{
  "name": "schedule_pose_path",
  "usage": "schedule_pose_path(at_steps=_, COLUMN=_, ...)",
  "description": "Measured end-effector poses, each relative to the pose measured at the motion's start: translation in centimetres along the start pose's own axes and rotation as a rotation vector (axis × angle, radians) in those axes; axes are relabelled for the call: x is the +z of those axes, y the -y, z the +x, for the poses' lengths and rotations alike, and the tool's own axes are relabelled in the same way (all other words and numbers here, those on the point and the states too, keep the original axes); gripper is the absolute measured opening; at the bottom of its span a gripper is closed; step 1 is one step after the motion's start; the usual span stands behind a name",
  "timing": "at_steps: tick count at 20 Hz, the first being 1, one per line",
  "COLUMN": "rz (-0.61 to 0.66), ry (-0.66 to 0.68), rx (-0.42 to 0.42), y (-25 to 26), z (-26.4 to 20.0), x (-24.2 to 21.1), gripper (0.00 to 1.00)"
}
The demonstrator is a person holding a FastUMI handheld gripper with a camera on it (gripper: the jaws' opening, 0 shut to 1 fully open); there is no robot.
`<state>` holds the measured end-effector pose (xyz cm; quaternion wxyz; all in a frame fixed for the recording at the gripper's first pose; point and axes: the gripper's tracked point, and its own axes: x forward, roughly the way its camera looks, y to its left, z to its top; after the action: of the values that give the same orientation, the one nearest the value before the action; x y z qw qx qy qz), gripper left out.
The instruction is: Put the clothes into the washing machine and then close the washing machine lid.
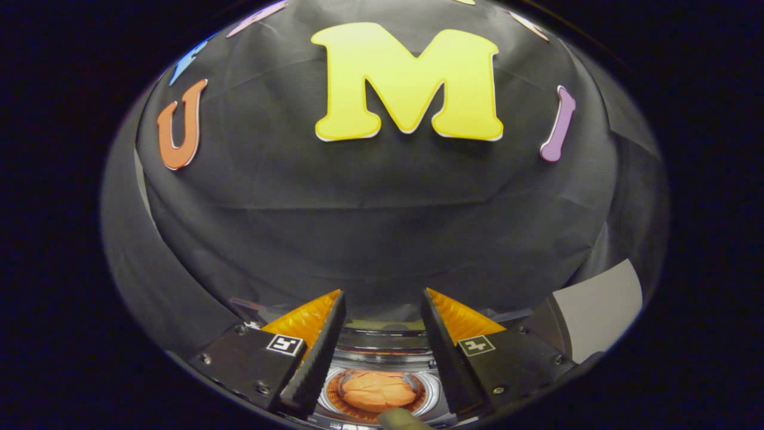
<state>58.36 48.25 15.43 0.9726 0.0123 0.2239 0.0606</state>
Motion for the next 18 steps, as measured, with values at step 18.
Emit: schedule_pose_path(at_steps=18, rz=-0.004, ry=0.131, rx=-0.045, y=0.7, z=1.7, x=-1.5, gripper=0.83)
